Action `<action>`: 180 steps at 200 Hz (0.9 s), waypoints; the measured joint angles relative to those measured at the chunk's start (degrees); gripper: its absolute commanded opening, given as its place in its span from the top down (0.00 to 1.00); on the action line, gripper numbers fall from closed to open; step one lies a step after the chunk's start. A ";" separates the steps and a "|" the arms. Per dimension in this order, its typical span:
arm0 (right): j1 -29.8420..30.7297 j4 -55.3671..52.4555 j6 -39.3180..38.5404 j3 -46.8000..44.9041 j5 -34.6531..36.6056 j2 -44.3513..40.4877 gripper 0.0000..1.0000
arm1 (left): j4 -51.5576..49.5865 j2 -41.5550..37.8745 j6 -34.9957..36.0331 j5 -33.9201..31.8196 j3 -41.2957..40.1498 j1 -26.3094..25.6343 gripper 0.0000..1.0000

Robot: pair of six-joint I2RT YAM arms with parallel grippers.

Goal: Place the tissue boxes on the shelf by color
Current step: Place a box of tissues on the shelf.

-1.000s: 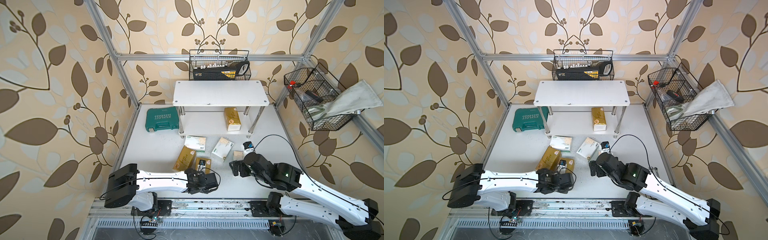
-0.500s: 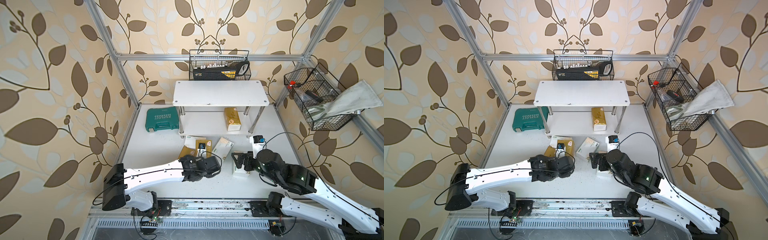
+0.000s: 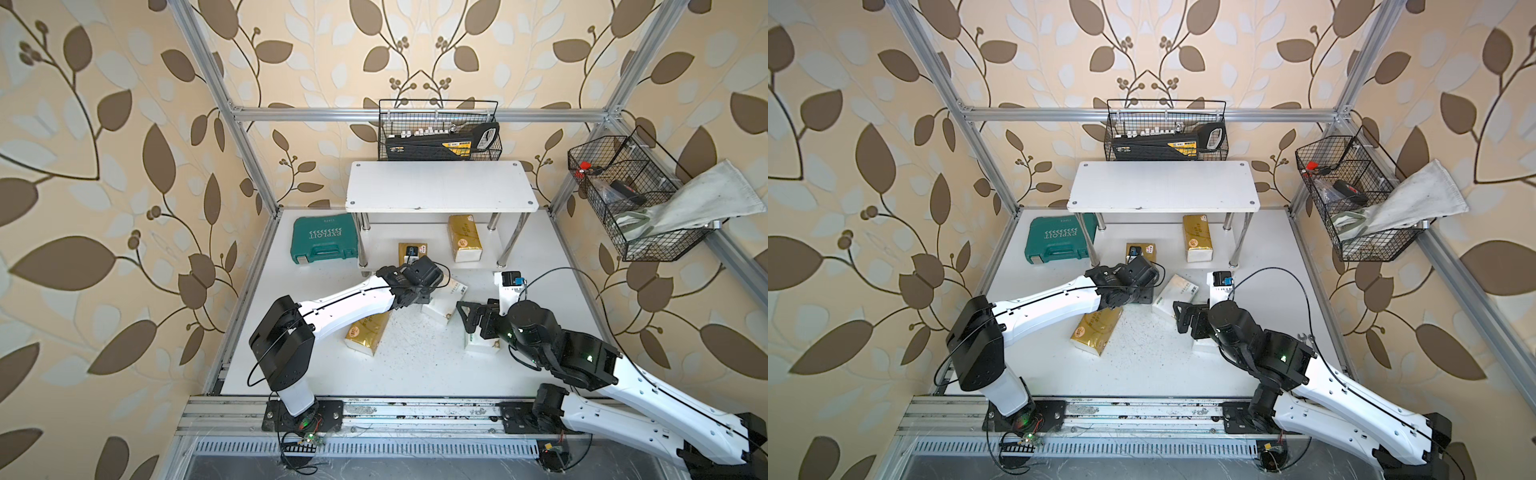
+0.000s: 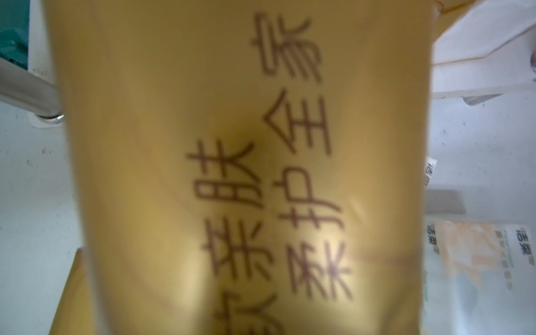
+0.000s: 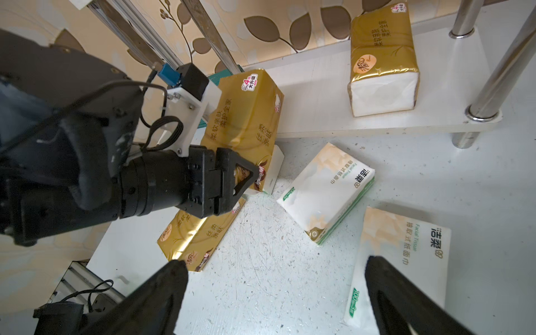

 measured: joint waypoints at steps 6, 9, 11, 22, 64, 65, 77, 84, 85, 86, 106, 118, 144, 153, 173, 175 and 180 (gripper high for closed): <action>-0.04 0.72 -0.02 -0.92 0.02 -0.15 0.01 | 0.55 0.76 0.61 0.33 0.52 0.61 0.36; -0.07 1.05 -0.04 -1.27 0.02 -0.22 0.01 | 0.81 1.07 0.83 0.44 0.74 0.90 0.36; -0.09 1.20 -0.07 -1.53 0.02 -0.22 0.01 | 1.05 1.36 1.05 0.52 0.90 1.05 0.36; -0.24 2.16 -0.15 -2.64 0.02 -0.20 0.01 | 2.10 2.64 1.70 1.01 1.95 2.10 0.36; -0.28 3.82 -0.15 -4.50 0.50 -0.48 0.01 | 5.35 8.81 4.26 2.95 7.61 4.79 0.35; -0.28 3.85 -0.15 -4.55 0.52 -0.52 0.01 | 5.44 9.07 4.33 3.02 7.82 4.90 0.35; -0.28 4.15 -0.15 -4.98 0.92 -1.05 0.01 | 6.45 10.78 4.61 3.30 9.27 5.38 0.35; -0.28 4.17 -0.13 -5.16 1.14 -1.38 0.01 | 6.88 11.67 4.68 3.39 9.92 5.55 0.35; -0.28 4.17 -0.13 -5.18 1.16 -1.40 0.01 | 6.97 11.82 4.68 3.43 10.05 5.64 0.35; -0.28 4.17 -0.13 -5.20 1.18 -1.46 0.01 | 7.02 11.89 4.70 3.45 10.12 5.70 0.35; -0.35 4.15 -0.13 -5.57 1.79 -2.29 0.01 | 7.89 13.97 4.90 3.65 11.65 6.10 0.35; -0.44 4.13 -0.13 -5.60 2.08 -2.49 0.01 | 8.33 14.95 5.03 3.61 12.44 6.12 0.35; -0.76 4.13 -0.13 -5.62 2.64 -2.84 0.01 | 10.01 16.79 5.40 3.39 13.70 6.47 0.35; -0.92 4.11 -0.13 -5.66 2.78 -2.97 0.01 | 10.21 17.35 5.46 3.28 14.19 6.49 0.35; -1.27 3.98 -0.13 -5.84 3.10 -3.30 0.01 | 10.23 18.95 5.66 3.23 16.22 6.51 0.35; -1.31 3.96 -0.13 -5.84 3.10 -3.34 0.01 | 10.21 19.15 5.66 3.23 16.50 6.51 0.35; -1.42 3.91 -0.13 -5.86 3.15 -3.43 0.01 | 10.23 19.54 5.75 3.21 17.14 6.56 0.35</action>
